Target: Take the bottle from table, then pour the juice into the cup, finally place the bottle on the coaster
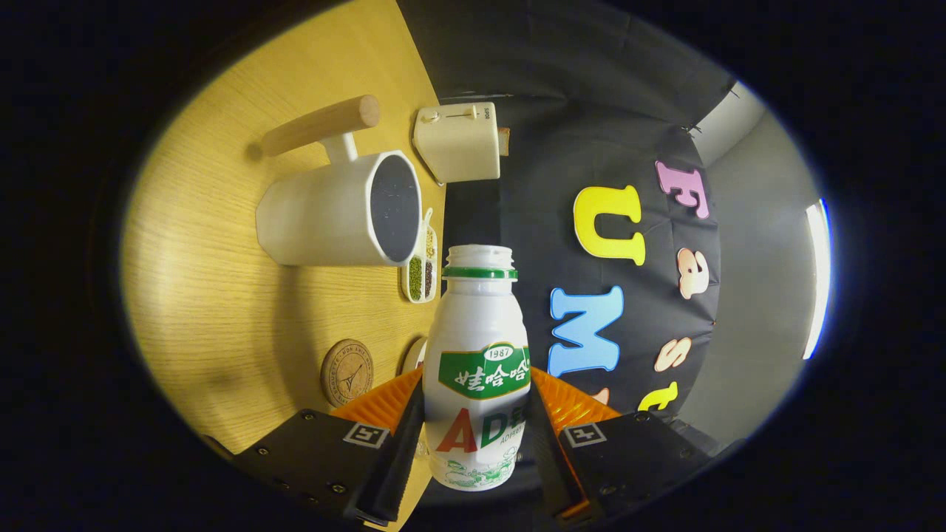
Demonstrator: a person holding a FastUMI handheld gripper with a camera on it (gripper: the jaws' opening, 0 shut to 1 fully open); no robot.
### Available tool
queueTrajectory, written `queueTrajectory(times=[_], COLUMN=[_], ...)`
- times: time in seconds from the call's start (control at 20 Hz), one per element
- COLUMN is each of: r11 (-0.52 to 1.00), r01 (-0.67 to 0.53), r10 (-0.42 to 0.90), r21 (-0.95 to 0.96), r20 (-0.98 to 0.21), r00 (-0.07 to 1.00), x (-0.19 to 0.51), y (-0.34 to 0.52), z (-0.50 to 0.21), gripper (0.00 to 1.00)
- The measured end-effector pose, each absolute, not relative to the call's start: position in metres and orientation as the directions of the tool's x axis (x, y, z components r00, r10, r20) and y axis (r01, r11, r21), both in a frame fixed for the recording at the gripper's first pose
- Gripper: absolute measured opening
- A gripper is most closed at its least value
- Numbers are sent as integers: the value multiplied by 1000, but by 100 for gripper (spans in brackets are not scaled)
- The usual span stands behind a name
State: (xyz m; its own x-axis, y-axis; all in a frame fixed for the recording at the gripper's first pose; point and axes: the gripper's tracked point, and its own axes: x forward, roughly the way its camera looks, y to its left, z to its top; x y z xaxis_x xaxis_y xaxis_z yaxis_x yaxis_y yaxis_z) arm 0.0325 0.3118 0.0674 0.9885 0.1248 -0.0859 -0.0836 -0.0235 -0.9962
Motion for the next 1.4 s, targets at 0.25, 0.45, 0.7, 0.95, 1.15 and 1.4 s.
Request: queueTrajectory(times=[0.25, 0.45, 0.7, 0.95, 1.15, 1.4], r11=[-66, -97, -138, -164, -186, -202], r01=[-74, -66, -39, -42, -40, -34], r10=[128, 137, 146, 140, 139, 138], r21=[-995, -993, -990, -986, -982, -979], r20=[-82, -79, -59, -66, -66, -63], r00=[988, 987, 988, 988, 988, 988], x=[32, 32, 31, 30, 30, 29], y=[315, 318, 322, 323, 323, 324], z=[71, 72, 76, 76, 78, 79], gripper=[71, 71, 71, 70, 71, 71])
